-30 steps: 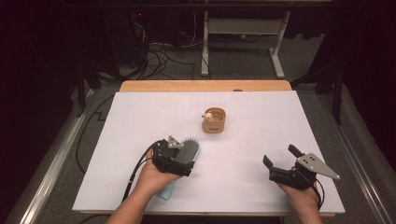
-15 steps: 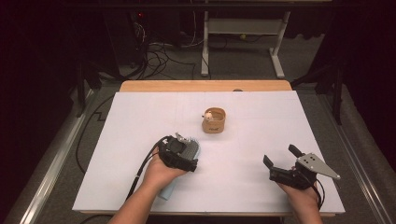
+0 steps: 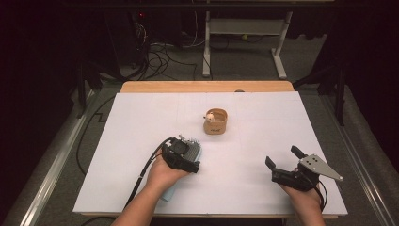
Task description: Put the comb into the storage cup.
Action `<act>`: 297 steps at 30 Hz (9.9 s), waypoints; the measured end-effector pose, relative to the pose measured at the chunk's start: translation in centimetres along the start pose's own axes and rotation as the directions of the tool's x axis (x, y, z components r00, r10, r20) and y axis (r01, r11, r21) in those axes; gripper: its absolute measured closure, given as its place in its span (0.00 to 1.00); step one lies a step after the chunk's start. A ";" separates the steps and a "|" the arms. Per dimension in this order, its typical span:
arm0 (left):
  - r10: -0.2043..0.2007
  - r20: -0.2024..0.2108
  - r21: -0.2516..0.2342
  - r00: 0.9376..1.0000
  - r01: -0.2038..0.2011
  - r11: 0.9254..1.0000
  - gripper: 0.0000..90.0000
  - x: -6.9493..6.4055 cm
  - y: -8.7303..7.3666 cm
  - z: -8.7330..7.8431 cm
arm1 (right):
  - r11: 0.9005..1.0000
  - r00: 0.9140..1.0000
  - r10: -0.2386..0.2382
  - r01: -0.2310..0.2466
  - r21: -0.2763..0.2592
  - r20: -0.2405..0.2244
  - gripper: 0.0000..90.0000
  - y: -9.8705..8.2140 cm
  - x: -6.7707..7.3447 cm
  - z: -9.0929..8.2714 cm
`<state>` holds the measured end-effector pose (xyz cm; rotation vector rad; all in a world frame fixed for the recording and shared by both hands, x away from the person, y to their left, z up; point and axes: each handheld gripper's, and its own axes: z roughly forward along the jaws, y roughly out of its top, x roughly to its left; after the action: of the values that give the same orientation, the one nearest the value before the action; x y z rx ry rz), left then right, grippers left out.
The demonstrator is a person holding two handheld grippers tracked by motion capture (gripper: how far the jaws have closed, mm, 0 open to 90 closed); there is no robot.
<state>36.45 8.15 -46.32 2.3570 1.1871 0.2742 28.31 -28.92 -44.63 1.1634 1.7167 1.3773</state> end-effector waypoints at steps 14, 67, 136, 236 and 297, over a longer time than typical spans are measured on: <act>0.011 0.013 0.008 1.000 -0.011 1.000 0.09 0.0 0.1 0.0 | 1.000 1.000 -0.002 0.002 0.000 0.000 0.00 0.0 0.1 0.0; -0.026 -0.003 0.048 1.000 0.027 0.998 0.23 -0.1 0.8 -0.3 | 1.000 1.000 0.001 -0.001 -0.005 0.011 0.00 0.0 0.0 -0.1; -0.009 0.060 -0.432 0.998 0.034 0.901 0.23 1.6 -2.7 -6.5 | 1.000 1.000 -0.005 0.006 -0.017 0.018 0.00 0.0 0.1 -0.2; 0.164 0.044 -0.741 0.985 -0.078 0.667 0.23 -1.1 -3.6 -8.3 | 0.995 0.976 -0.099 0.104 0.014 -0.196 0.00 3.5 7.6 4.1; 0.212 0.034 -0.710 0.977 -0.125 0.693 0.23 -3.5 -2.5 -6.3 | 0.999 0.898 -0.028 0.017 -0.029 -0.439 0.04 7.8 13.3 7.3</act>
<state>30.16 8.70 -42.00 1.7514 0.6288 0.5426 31.26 -13.36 -38.30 0.8542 2.0030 1.7401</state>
